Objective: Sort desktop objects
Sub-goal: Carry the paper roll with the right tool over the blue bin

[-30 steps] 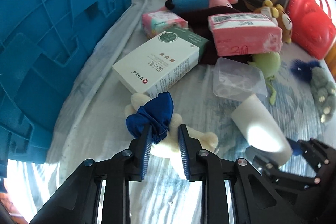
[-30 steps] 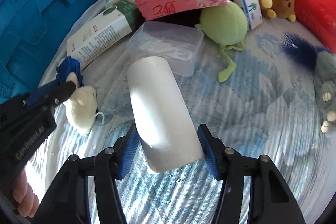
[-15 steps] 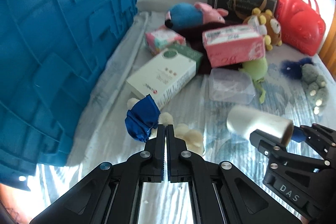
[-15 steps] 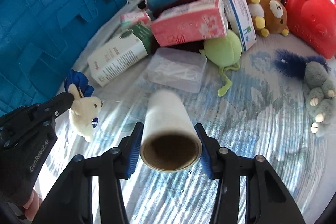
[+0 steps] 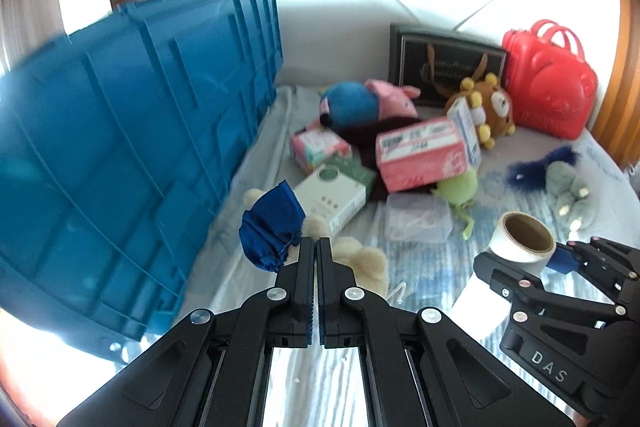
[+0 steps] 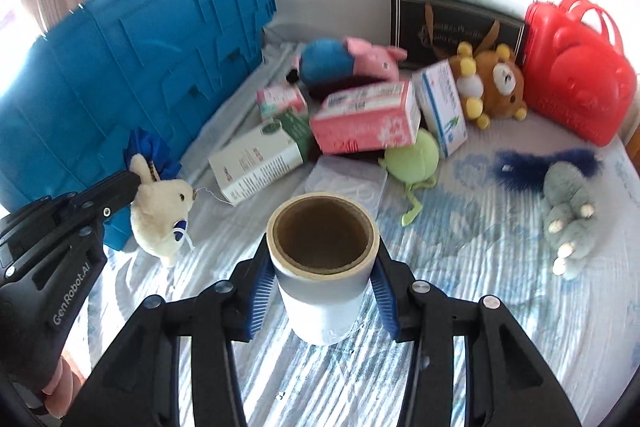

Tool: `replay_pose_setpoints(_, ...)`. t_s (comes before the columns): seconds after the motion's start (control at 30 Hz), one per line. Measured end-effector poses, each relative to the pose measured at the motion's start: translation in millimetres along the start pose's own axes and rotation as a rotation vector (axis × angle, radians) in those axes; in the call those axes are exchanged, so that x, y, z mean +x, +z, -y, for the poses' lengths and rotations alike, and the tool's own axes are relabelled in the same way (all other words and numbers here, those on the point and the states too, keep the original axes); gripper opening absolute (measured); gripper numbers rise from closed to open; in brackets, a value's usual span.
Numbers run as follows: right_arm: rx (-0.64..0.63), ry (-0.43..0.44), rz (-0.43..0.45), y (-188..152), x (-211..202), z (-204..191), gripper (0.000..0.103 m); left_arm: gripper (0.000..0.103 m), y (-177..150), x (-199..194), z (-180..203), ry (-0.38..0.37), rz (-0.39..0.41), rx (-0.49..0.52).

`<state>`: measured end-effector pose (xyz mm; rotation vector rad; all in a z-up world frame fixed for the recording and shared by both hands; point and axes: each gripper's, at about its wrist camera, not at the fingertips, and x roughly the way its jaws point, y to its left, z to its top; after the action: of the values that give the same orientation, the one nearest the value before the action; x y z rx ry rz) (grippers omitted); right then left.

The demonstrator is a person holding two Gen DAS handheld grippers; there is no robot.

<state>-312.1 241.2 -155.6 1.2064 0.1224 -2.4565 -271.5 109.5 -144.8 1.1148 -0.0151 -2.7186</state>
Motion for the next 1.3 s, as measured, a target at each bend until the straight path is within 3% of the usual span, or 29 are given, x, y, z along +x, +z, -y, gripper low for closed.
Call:
replay_pose_setpoints(0.37, -0.063, -0.012, 0.183, 39.5, -77.1, -18.6, 0.045, 0.001, 33.6, -68.8, -11.4, 0.041, 0.152, -0.016)
replay_pose_setpoints(0.73, -0.114, -0.051, 0.377, 89.6, -158.5, -80.2, 0.045, 0.001, 87.9, -147.2, -67.9, 0.043, 0.345, -0.011)
replay_pose_setpoints(1.03, -0.165, -0.02, 0.509, 142.3, -184.6, -188.2, 0.045, 0.001, 127.1, -180.4, -181.9, 0.115, 0.462, -0.029)
replay_pose_setpoints(1.13, -0.189, 0.017, 0.523, 158.6, -176.0, -232.9, 0.045, 0.001, 132.8, -173.4, -231.7, 0.162, 0.451, -0.039)
replay_pose_setpoints(1.3, -0.217, 0.098, 0.476, 177.4, -136.7, -305.6, 0.045, 0.001, 136.4, -139.7, -312.3, 0.229, 0.375, -0.075)
